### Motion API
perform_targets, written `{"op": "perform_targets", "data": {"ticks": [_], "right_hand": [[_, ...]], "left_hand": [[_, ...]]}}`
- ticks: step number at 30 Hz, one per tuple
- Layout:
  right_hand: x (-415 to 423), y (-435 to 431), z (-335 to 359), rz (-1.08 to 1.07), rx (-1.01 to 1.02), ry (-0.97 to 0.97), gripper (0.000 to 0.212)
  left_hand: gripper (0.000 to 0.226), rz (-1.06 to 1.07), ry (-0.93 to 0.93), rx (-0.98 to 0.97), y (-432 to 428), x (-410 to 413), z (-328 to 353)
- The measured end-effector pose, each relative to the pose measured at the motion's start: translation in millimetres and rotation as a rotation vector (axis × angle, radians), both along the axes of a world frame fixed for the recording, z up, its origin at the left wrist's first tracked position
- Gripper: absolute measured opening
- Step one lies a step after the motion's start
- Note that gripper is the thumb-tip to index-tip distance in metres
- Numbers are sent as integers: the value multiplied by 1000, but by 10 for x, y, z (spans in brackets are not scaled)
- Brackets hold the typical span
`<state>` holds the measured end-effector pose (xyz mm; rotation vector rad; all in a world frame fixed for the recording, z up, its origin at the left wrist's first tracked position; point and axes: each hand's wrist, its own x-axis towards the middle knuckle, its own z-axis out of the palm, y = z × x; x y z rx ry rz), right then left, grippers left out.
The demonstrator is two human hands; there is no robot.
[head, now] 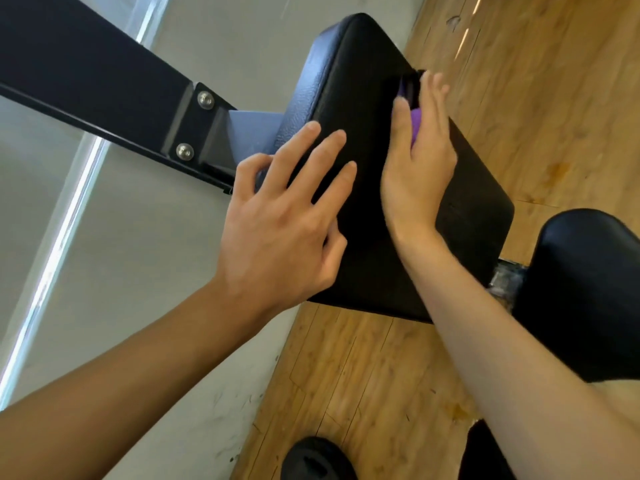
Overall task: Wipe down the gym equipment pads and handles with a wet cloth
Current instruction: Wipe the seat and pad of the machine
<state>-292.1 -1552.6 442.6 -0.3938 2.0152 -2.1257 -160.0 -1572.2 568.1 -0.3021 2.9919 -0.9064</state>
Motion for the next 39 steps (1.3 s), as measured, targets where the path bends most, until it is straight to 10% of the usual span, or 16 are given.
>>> {"op": "perform_targets", "data": {"ticks": [5, 13, 20, 27, 34, 39], "right_hand": [[1396, 762, -134, 208, 46, 83, 59], [-251, -98, 139, 10, 70, 35, 56], [1480, 763, -109, 216, 82, 147, 55], [-188, -21, 74, 74, 57, 83, 54], [1317, 730, -178, 261, 76, 336, 52], [290, 337, -250, 192, 94, 296, 52]], "left_hand": [[50, -5, -3, -4, 7, 22, 5], [50, -18, -3, -10, -9, 1, -10], [49, -6, 0, -2, 2, 10, 1], [50, -10, 4, -11, -13, 5, -10], [48, 6, 16, 10, 14, 21, -5], [48, 2, 30, 18, -6, 10, -14]]}}
